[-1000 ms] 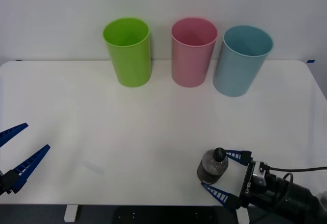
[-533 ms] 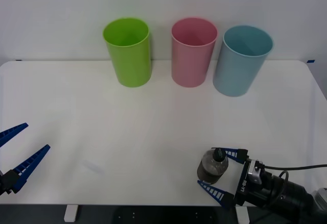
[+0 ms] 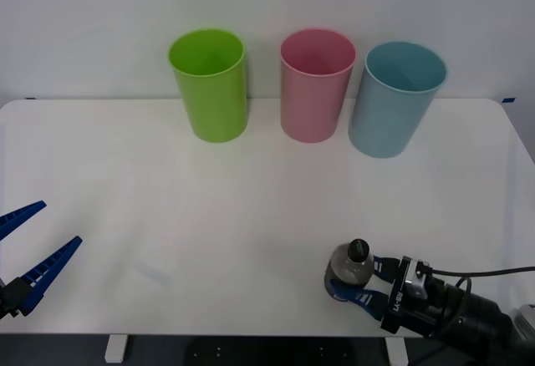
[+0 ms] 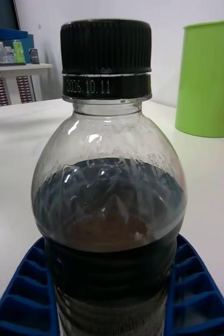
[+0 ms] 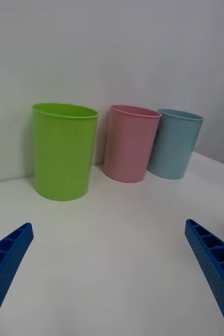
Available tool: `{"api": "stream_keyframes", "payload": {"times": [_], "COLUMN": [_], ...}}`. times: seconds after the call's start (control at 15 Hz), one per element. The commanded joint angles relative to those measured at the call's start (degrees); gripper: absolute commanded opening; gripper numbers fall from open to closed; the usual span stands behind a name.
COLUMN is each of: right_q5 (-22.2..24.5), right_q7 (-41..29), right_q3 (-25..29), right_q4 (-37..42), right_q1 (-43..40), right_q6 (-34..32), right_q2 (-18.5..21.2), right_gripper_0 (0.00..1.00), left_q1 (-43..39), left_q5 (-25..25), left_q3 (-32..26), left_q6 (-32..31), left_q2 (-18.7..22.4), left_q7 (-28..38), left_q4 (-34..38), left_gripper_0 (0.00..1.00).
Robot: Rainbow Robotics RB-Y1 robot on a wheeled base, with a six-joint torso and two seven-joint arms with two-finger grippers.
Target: Grasp the object on the table and drop it into the matching bin: aluminum can to the light blue bin, PET bottle to the pink bin.
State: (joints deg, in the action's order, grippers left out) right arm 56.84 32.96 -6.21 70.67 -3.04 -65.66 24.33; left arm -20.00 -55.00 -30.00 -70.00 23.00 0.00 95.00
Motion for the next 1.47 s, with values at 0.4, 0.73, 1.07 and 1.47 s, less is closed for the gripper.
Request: {"api": "stream_keyframes", "payload": {"times": [0.4,0.73,1.07,1.47], "right_q5": [-0.86,-2.70,-2.97,-2.97], "right_q7": [-0.09,-1.84,-9.75,-21.35], "right_q3": [1.11,2.25,4.63,6.38], "right_q4": [0.17,1.14,6.94,18.98], "right_q1": [0.06,-0.03,-1.53,-3.90], "right_q6": [0.01,0.36,2.38,10.29], "right_q2": [-0.08,0.01,0.01,0.72], "right_gripper_0": [0.00,0.00,0.00,0.00], "left_q1": [0.00,0.00,0.00,0.00], "left_q5": [0.00,0.00,0.00,0.00], "left_q3": [0.00,0.00,0.00,0.00], "left_q6": [0.00,0.00,0.00,0.00], "left_q2": [0.00,0.00,0.00,0.00], "left_q7": [0.00,0.00,0.00,0.00], "left_q4": [0.00,0.00,0.00,0.00], "left_gripper_0": [1.00,1.00,1.00,1.00]}}
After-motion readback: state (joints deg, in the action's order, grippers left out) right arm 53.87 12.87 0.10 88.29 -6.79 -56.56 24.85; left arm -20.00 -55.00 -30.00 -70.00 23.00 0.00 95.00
